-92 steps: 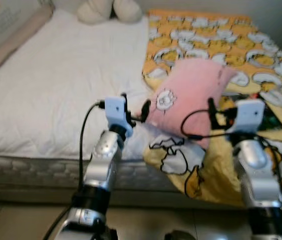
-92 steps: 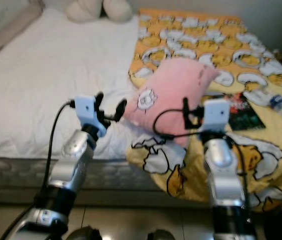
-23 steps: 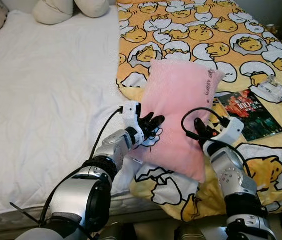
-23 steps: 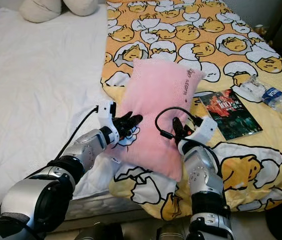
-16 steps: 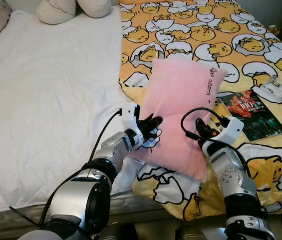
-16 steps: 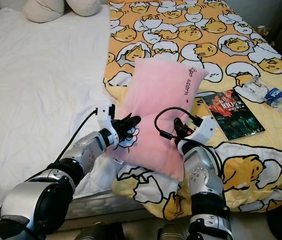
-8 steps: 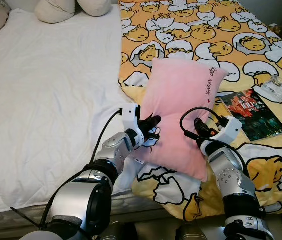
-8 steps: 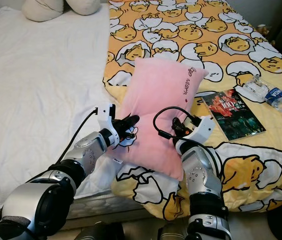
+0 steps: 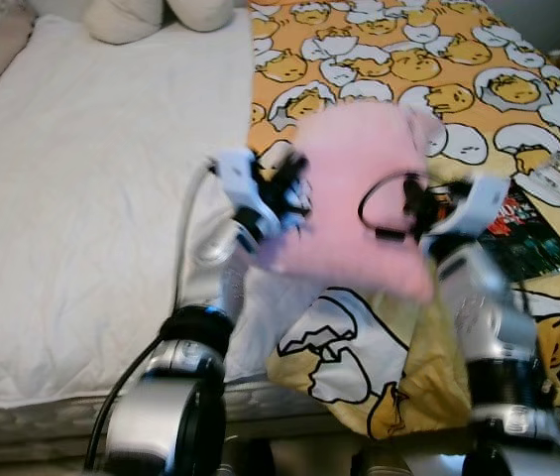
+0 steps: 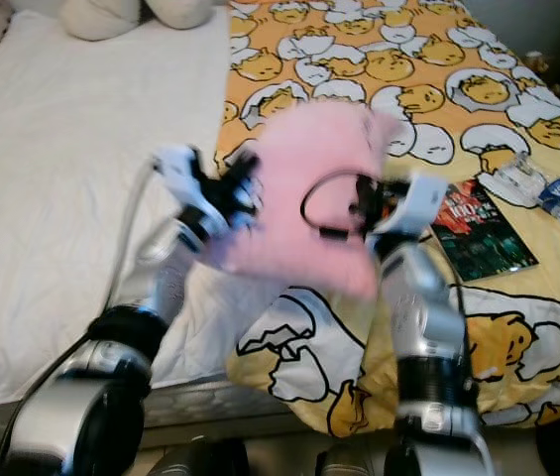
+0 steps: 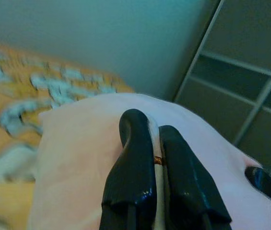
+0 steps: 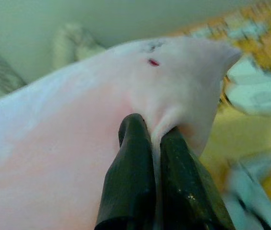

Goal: Clean up the room

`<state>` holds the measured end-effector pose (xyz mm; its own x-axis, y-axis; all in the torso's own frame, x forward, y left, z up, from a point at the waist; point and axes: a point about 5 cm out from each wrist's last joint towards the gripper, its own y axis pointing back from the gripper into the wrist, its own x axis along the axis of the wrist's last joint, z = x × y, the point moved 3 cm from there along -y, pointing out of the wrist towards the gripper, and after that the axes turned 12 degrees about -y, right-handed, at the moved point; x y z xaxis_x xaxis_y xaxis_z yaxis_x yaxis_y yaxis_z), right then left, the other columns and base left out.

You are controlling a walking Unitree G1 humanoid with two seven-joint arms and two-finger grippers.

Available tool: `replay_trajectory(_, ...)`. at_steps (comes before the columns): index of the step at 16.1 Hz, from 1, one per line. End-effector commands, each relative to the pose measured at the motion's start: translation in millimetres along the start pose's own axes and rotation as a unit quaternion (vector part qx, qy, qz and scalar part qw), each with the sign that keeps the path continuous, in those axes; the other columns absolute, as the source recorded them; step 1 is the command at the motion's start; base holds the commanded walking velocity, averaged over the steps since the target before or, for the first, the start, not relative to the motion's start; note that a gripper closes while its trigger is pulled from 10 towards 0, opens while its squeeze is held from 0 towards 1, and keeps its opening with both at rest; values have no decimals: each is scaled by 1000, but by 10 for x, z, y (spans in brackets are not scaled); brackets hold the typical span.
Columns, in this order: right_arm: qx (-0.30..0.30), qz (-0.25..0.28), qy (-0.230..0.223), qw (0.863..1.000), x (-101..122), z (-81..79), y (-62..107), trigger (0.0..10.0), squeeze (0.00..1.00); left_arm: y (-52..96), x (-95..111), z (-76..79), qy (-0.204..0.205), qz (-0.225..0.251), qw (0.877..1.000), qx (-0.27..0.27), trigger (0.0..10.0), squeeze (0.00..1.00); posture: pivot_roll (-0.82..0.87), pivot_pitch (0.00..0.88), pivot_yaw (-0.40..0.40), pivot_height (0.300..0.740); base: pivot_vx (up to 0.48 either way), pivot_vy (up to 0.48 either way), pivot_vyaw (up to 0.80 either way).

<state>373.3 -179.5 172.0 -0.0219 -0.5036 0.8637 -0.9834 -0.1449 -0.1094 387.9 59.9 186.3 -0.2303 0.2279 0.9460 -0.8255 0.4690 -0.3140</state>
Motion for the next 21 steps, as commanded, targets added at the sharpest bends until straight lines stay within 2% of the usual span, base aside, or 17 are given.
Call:
replay_trajectory(1, 4, 31, 12, 999, 211, -15, -10, 0, 0, 34, 187, -67, -13, 33, 999, 26, 0, 0, -121, 2, 59, 718, 0, 0, 0)
replay_trajectory(3, 5, 28, 16, 999, 200, -11, -58, 0, 0, 128, 194, -111, -41, 32, 998, 41, 0, 0, -98, 0, 46, 718, 0, 0, 0)
replay_trajectory(7, 12, -3, 14, 1000, -30, -65, -112, 0, 0, 242, 89, -65, -57, -1, 997, 49, 0, 0, -64, 0, 26, 718, 0, 0, 684)
replay_trajectory(9, 7, -13, 16, 1000, -94, -61, -110, 0, 0, 256, 83, -132, -66, -13, 996, 52, 0, 0, -56, 0, 22, 718, 0, 0, 0)
replay_trajectory(10, 14, -16, 28, 999, -129, -89, -103, 0, 0, 265, 72, -173, -65, -18, 996, 53, 0, 0, -56, 0, 24, 718, 0, 476, 0)
replay_trajectory(16, 25, -18, 23, 999, -196, -134, -94, 0, 0, 290, -40, -164, -72, -49, 995, 51, 0, 0, -65, 0, 33, 718, 0, 480, 0)
replay_trajectory(21, 25, -19, 19, 999, -220, -103, -76, 0, 0, 246, -31, -138, -65, -47, 996, 48, 0, 0, -74, 0, 41, 718, 0, 477, 0)
